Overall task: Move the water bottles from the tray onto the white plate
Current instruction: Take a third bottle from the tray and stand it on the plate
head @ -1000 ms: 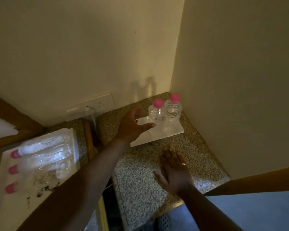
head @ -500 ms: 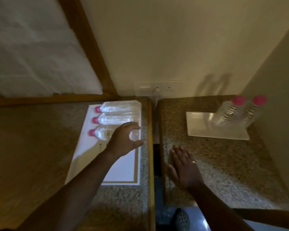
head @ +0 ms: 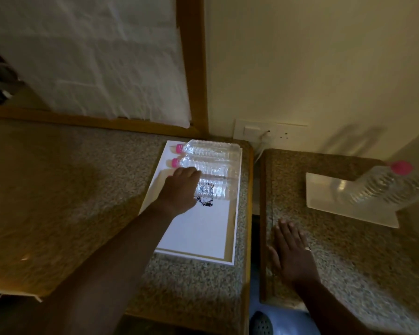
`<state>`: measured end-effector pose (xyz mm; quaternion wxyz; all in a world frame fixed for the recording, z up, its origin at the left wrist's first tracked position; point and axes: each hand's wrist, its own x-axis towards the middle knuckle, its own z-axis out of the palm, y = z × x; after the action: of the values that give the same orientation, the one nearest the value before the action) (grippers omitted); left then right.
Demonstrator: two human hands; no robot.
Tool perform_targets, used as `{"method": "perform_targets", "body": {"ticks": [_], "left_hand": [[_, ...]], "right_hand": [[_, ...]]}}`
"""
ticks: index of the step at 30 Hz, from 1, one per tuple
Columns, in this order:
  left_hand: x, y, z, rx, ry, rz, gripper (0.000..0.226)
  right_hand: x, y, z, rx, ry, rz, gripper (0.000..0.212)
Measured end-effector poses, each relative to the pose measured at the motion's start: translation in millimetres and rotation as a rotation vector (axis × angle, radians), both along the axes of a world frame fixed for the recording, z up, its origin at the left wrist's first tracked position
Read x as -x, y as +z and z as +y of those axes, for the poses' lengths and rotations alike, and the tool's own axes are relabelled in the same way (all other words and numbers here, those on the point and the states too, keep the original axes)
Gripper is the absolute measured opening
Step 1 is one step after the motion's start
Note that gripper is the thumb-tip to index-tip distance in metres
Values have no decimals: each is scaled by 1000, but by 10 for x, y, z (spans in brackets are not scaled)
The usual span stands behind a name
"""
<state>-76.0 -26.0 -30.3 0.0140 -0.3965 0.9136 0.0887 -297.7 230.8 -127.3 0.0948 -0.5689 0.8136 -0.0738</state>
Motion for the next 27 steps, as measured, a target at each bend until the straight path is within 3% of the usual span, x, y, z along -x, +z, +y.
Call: {"method": "perform_targets", "body": {"ticks": [7,15,20,27], "left_hand": [[-60,-16,-30,-86,-37,32,61],[-342,-55,152,-181,-100,61,75],[-458,-31,-15,-264,28,-43,90],[-446,45,-156,-336,94,27,79]], "right_hand": [[-54,27,-2,-9,-11,-28,79],[-66,34,-14,-48,-18,-24,79],[-62,24,-12,-59,-23,-23,78],[-71,30,-1,-39,-22,-18,79]]}}
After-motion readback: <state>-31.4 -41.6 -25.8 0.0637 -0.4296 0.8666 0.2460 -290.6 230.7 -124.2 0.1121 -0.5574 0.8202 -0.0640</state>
